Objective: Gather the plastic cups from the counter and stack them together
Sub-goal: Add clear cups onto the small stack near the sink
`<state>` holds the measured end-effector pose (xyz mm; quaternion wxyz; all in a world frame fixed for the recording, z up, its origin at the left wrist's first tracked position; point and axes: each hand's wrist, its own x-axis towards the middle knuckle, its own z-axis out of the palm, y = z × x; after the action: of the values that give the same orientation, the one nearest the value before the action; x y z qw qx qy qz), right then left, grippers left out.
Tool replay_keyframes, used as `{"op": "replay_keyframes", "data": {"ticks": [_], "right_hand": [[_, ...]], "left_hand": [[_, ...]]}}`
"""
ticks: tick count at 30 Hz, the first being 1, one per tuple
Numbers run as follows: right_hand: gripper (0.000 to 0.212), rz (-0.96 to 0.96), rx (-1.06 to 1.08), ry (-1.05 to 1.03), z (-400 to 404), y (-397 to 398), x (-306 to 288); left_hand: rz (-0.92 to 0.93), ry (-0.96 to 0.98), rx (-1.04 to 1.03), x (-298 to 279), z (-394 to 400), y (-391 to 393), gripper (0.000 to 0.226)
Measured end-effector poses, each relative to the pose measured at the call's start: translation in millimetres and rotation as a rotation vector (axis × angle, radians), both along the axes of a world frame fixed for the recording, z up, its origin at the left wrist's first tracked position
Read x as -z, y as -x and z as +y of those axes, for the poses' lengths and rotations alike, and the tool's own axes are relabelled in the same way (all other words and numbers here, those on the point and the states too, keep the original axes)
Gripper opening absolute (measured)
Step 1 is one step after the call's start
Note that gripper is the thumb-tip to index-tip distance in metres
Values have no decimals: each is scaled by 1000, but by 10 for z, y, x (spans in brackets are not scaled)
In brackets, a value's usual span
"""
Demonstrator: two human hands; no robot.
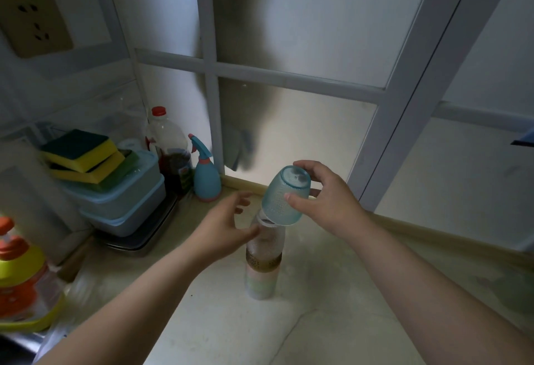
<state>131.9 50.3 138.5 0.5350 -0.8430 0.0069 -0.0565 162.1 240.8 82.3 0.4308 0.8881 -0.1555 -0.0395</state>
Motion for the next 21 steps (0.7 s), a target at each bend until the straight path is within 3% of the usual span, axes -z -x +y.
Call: {"op": "replay_keyframes", "data": {"ticks": [5,21], "right_hand": [[51,57,-47,28,124,-128,119],[60,94,-99,136,122,-138,377]], "left_hand": [[-101,14,-107,-124,212,-17,46],[-184,106,-121,-267,166,24,33]]}}
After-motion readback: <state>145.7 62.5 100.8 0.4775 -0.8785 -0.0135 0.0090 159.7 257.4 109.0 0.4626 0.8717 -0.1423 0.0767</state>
